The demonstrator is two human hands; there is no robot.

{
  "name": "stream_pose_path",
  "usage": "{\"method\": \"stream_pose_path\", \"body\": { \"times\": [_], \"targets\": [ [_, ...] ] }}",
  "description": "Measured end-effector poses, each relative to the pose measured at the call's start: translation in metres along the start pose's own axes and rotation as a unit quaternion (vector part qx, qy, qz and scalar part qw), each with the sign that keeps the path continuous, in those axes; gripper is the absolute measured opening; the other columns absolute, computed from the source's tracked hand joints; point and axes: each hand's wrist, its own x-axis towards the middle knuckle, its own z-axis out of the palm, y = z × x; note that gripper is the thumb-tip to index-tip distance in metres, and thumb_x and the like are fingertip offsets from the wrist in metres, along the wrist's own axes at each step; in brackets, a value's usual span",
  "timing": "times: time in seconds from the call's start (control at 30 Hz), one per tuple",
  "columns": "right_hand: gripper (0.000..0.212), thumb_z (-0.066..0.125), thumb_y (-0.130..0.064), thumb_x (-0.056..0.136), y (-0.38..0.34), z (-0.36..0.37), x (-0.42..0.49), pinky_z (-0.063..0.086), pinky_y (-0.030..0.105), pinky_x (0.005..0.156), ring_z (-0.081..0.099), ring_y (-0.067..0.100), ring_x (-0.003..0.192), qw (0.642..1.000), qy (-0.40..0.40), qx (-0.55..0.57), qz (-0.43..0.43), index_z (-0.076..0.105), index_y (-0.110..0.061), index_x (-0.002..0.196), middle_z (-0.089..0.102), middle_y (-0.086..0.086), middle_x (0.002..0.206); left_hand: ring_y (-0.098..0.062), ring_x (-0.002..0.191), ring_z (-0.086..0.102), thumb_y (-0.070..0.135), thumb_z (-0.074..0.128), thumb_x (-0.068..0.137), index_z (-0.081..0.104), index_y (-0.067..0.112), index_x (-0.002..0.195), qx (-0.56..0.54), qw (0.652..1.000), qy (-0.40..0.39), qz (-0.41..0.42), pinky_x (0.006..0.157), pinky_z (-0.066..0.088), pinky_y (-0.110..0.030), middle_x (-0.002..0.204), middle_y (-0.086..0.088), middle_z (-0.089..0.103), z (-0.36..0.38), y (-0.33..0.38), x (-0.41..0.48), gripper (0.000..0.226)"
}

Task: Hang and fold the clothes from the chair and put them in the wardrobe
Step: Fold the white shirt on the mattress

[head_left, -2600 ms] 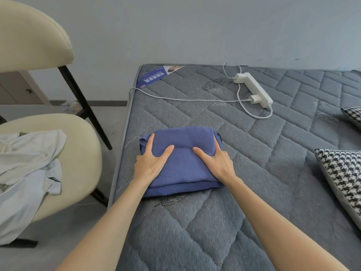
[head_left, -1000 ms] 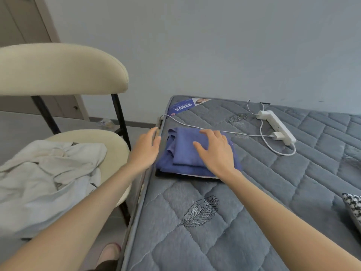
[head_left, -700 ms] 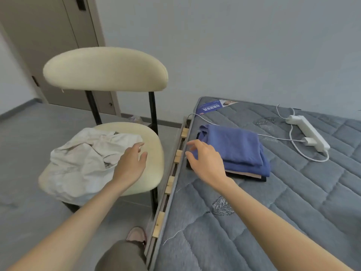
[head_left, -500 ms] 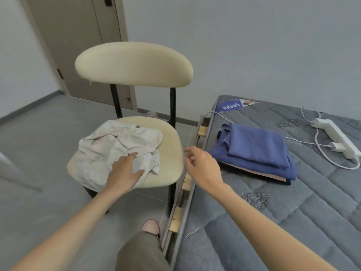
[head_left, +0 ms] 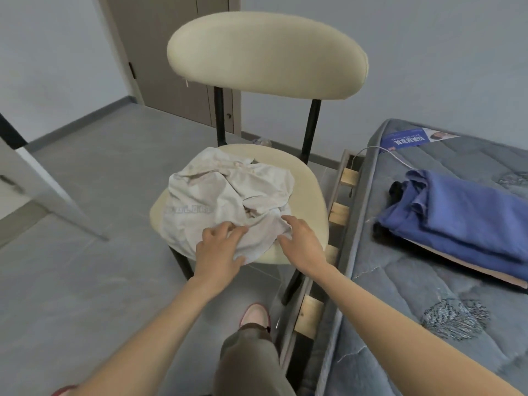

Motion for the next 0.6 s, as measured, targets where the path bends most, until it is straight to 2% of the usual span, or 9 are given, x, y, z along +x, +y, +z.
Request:
{"method": "stream_pose_path", "body": {
  "times": [0.07, 0.17, 0.3, 0.4, 0.53, 0.6],
  "targets": [
    [0.052, 0.050, -0.026, 0.095, 0.004, 0.008, 0.007, 0.039, 0.039, 0.096, 0.040, 0.028, 0.124, 1.000, -0.004, 0.003, 0.024, 0.035, -0.017, 0.145, 0.043, 0.007, 0.142, -0.025, 0.108, 0.036, 0.029, 0.060, 0.090, 0.048, 0.031, 0.128, -0.005, 0.999, 0.033, 0.004, 0.076, 0.038, -0.032, 0.128, 0.008, 0.042, 0.003, -0.002, 0.005, 0.040],
    [0.043, 0.049, -0.027, 0.097, 0.008, 0.012, 0.011, 0.039, 0.038, 0.092, 0.038, 0.029, 0.119, 1.000, -0.001, -0.028, 0.009, 0.044, -0.016, 0.139, 0.042, 0.007, 0.138, -0.024, 0.101, 0.046, 0.029, 0.050, 0.097, 0.055, 0.025, 0.111, -0.018, 0.999, 0.047, -0.007, 0.075, 0.034, -0.034, 0.120, 0.008, 0.049, 0.003, -0.002, 0.010, 0.015],
    [0.021, 0.049, -0.024, 0.098, 0.012, 0.003, 0.009, 0.042, 0.036, 0.081, 0.052, 0.025, 0.104, 0.999, 0.027, 0.045, 0.005, 0.060, -0.018, 0.114, 0.055, 0.005, 0.113, -0.016, 0.095, 0.057, 0.027, 0.052, 0.096, 0.061, 0.025, 0.099, -0.118, 0.992, 0.042, -0.009, 0.079, 0.040, -0.036, 0.103, 0.012, 0.058, -0.001, -0.003, 0.006, 0.009],
    [0.016, 0.049, -0.026, 0.099, 0.009, -0.017, 0.001, 0.039, 0.031, 0.071, 0.055, 0.017, 0.090, 0.995, 0.070, 0.065, -0.022, 0.061, -0.019, 0.105, 0.059, -0.002, 0.102, -0.011, 0.086, 0.058, 0.026, 0.058, 0.094, 0.064, 0.025, 0.099, -0.185, 0.982, 0.020, 0.005, 0.083, 0.047, -0.037, 0.093, 0.012, 0.060, -0.006, 0.003, -0.007, 0.008],
    [0.014, 0.047, -0.026, 0.100, -0.004, -0.059, -0.021, 0.048, 0.033, 0.064, 0.064, 0.013, 0.062, 0.977, 0.160, 0.134, -0.037, 0.059, -0.020, 0.096, 0.062, -0.014, 0.085, -0.011, 0.091, 0.058, 0.019, 0.060, 0.093, 0.065, 0.022, 0.099, -0.294, 0.956, 0.018, 0.013, 0.082, 0.046, -0.023, 0.098, 0.007, 0.063, -0.024, 0.029, -0.025, 0.008],
    [0.012, 0.047, -0.022, 0.100, -0.013, -0.086, -0.032, 0.051, 0.032, 0.064, 0.066, 0.012, 0.057, 0.962, 0.188, 0.197, -0.030, 0.058, -0.017, 0.098, 0.062, -0.013, 0.087, -0.011, 0.093, 0.058, 0.018, 0.059, 0.093, 0.064, 0.024, 0.097, -0.329, 0.944, 0.014, 0.026, 0.081, 0.044, -0.020, 0.099, 0.005, 0.064, -0.037, 0.046, -0.033, 0.008]
  ]
}}
